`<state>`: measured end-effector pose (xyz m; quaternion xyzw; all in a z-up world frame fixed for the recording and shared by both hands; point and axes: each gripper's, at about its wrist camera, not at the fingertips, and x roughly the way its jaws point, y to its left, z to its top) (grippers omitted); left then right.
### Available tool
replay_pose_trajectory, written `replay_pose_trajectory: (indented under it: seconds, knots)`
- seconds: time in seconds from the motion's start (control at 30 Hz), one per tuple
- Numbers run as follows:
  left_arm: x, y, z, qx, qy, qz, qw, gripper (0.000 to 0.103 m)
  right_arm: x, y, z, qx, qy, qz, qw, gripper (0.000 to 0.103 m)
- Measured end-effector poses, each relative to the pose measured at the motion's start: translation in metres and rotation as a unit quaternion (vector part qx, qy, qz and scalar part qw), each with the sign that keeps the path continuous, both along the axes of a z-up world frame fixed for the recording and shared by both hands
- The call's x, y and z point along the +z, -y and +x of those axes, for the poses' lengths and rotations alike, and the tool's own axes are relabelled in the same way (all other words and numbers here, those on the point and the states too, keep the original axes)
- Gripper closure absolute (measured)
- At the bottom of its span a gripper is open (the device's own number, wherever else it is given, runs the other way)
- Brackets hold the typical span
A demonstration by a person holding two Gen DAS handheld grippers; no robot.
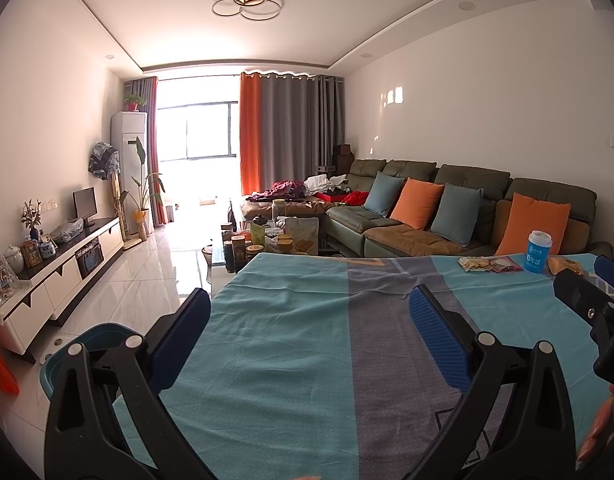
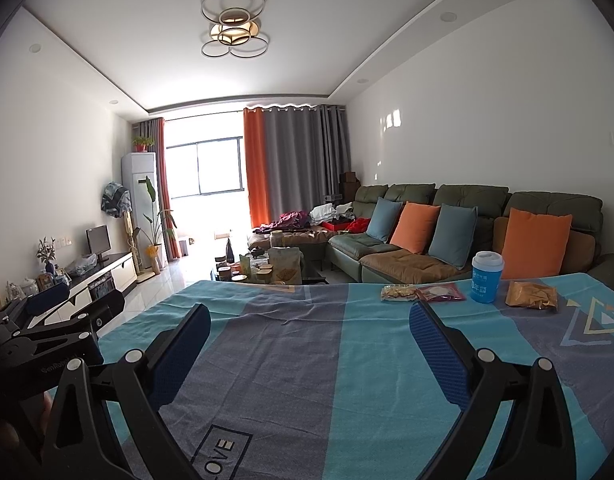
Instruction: Collect trash
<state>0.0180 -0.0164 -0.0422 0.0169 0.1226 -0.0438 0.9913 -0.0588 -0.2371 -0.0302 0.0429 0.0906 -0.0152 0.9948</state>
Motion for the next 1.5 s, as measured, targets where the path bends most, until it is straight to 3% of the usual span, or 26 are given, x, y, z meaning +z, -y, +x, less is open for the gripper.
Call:
replay_pose_trajectory:
  seconds: [1.5]
  knots:
    - [-0.0030,0.0035,0.0040,0.000,-0.005,0.010,0.9999,0.005,0.0015,-0.0004,-0.0013,0.000,-0.004,0.001,1.000,0.007]
